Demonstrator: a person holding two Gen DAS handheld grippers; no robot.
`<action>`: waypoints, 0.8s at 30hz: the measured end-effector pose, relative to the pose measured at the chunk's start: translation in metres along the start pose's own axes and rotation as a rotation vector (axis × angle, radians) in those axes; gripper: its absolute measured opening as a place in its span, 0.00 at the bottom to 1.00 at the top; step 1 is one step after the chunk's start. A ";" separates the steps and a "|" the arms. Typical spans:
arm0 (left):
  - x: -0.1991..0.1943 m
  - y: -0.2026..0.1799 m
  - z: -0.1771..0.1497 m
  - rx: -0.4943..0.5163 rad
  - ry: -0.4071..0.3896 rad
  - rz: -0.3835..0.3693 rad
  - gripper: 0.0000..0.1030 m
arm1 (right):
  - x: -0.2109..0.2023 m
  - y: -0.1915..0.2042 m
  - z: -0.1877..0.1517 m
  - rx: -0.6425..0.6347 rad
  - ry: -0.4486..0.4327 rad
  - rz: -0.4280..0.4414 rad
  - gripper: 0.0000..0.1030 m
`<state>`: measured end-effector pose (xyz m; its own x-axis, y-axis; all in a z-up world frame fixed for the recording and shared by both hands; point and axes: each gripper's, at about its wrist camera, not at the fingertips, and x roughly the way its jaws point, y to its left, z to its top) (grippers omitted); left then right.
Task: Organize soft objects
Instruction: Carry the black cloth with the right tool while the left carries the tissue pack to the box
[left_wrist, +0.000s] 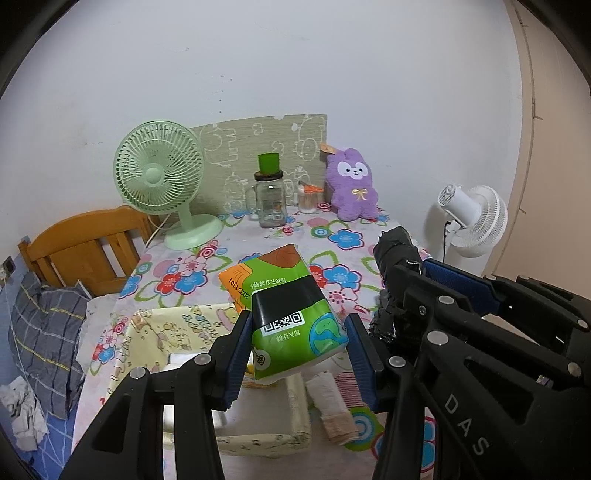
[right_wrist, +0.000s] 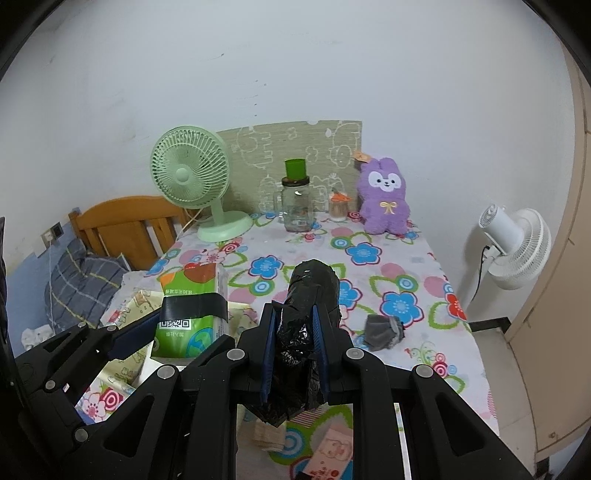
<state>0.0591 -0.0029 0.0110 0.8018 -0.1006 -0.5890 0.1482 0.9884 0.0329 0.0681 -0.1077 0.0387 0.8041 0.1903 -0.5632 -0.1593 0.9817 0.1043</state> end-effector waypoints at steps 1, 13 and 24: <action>0.000 0.002 0.000 -0.004 -0.003 0.006 0.50 | 0.002 0.003 0.001 -0.002 0.002 0.004 0.22; 0.005 0.040 -0.003 -0.039 0.002 0.042 0.50 | 0.018 0.038 0.006 -0.048 0.020 0.043 0.22; 0.013 0.072 -0.008 -0.079 0.024 0.071 0.50 | 0.036 0.065 0.008 -0.077 0.040 0.094 0.22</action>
<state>0.0753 0.0684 -0.0006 0.7947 -0.0283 -0.6063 0.0447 0.9989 0.0120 0.0914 -0.0371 0.0316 0.7605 0.2795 -0.5860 -0.2778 0.9559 0.0954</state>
